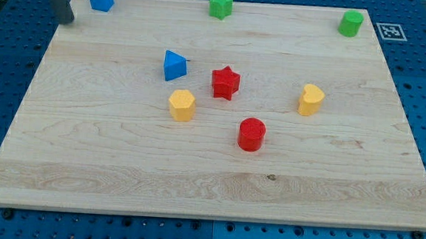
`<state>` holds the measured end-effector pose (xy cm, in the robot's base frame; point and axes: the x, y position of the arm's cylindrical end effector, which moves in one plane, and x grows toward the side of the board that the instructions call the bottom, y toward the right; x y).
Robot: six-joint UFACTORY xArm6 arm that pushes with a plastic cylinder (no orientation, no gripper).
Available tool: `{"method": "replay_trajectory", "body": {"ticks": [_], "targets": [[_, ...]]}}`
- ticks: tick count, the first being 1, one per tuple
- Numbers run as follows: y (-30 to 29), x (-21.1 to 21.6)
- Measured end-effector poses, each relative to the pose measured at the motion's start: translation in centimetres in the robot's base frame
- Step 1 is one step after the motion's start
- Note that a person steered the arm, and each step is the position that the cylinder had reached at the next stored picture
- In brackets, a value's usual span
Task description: Push the blue cube towards the blue triangle
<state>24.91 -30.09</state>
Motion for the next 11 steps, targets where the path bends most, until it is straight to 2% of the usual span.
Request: {"method": "replay_trajectory", "body": {"ticks": [1, 2, 4, 7, 9, 11], "targets": [[0.2, -5.8], [0.7, -5.8], [5.6, -5.7], [6.2, -5.4], [7.9, -3.9], [10.9, 0.1]]}}
